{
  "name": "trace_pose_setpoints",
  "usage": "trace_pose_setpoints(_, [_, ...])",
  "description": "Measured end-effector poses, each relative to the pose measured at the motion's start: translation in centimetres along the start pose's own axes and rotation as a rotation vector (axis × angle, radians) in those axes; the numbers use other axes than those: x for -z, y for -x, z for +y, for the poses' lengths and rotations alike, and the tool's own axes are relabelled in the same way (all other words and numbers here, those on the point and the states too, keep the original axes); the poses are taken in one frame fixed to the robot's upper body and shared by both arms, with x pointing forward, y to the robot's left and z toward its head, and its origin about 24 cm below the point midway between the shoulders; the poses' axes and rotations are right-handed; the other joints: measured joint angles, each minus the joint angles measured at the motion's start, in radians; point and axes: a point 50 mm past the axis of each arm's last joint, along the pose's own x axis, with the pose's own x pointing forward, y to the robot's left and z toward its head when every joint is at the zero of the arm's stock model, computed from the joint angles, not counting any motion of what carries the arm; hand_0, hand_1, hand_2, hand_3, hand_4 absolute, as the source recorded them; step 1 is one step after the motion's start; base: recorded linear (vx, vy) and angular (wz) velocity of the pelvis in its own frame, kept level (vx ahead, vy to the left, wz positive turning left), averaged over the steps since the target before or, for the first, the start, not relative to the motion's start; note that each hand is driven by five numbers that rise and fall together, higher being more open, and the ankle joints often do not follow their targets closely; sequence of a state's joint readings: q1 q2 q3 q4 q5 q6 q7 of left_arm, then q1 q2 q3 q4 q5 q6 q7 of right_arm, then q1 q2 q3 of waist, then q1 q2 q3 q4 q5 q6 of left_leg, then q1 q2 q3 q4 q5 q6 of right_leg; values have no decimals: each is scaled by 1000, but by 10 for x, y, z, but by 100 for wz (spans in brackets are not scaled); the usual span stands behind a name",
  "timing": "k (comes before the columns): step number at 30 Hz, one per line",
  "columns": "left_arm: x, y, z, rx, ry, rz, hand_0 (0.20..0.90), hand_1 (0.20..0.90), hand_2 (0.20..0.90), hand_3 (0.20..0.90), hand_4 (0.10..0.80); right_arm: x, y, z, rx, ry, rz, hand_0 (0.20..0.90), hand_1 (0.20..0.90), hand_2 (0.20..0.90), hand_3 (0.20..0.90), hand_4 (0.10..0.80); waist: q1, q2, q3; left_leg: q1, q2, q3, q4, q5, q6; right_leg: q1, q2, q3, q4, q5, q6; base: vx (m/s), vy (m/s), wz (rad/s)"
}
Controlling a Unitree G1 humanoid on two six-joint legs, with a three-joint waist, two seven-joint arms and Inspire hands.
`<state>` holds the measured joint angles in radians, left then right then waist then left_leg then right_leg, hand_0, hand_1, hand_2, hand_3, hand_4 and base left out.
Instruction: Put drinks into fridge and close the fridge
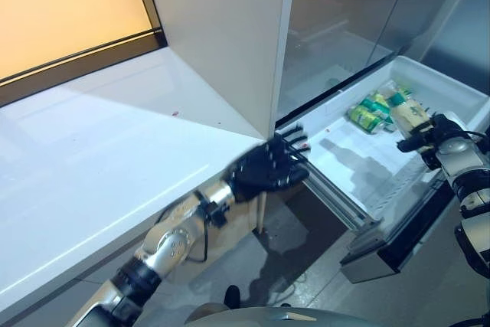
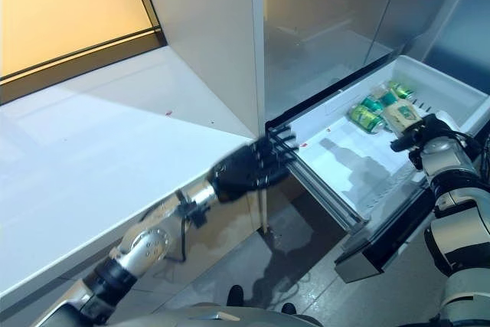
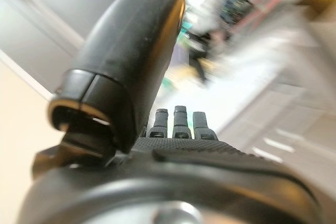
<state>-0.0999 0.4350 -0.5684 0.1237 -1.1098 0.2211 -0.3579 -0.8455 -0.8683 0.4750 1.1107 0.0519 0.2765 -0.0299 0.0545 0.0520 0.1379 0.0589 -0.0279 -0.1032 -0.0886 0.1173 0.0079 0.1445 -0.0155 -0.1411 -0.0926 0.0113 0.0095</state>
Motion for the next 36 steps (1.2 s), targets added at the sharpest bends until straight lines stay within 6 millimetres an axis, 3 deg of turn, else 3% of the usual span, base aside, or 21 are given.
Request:
trace_pose_setpoints(2, [21, 7, 12, -56, 51, 76, 900, 900, 900, 900, 800, 7, -1, 0, -18, 21, 34, 300, 300, 300, 200, 100, 18, 4, 2, -13, 0, -24, 0, 9, -5, -3, 3, -24, 0, -3, -5, -36, 8, 32])
trace_pose_setpoints(11, [54, 33, 38, -179, 82, 175, 900, 900, 900, 900, 800, 17, -2, 12, -104, -13, 94, 300, 300, 300, 200, 100, 77, 9, 5, -67, 4, -72, 0, 32, -17, -38, 13, -67, 0, -6, -10, -24, -9, 17])
trace_pose_setpoints(16, [72, 55, 67, -326, 45, 253, 900, 900, 900, 900, 800, 25, -1, 18, -153, -21, 154, 300, 300, 300, 200, 100, 93, 9, 34, -103, 4, -88, 0, 42, -21, -69, 16, -76, 0, -4, -13, -109, -35, 7])
trace_pose_setpoints(22, [71, 81, 97, -496, 3, 242, 900, 900, 900, 900, 800, 25, 0, 26, -190, -33, 194, 300, 300, 300, 200, 100, 102, 10, 119, -163, 15, -98, 0, 58, -32, -128, 28, -84, 1, 9, -29, -113, -38, 2])
trace_pose_setpoints(30, [44, 88, 119, -627, -61, 142, 900, 900, 900, 900, 800, -14, 0, 1, -158, -109, 127, 300, 300, 300, 200, 100, 101, -33, 220, -207, 29, -91, 0, 73, -44, -176, 44, -74, 1, 23, -38, -50, -36, -5])
trace_pose_setpoints(31, [42, 87, 120, -636, -62, 136, 900, 900, 900, 900, 800, -14, 0, 1, -161, -114, 128, 702, 702, 702, 669, 569, 102, -35, 223, -207, 28, -91, 0, 73, -44, -176, 44, -74, 1, 22, -37, 0, 0, 0])
trace_pose_setpoints(32, [41, 87, 121, -650, -49, 119, 900, 900, 900, 900, 800, -15, 0, 0, -160, -115, 128, 900, 900, 900, 900, 800, 102, -33, 227, -208, 29, -91, 0, 73, -44, -177, 43, -74, 1, 20, -33, 0, 0, 0])
trace_pose_setpoints(36, [34, 91, 126, -698, -27, 66, 900, 900, 900, 900, 800, -21, 1, -4, -157, -127, 124, 900, 900, 900, 900, 800, 102, -33, 231, -211, 28, -83, 0, 73, -44, -182, 43, -68, 1, 22, -33, -13, 0, -5])
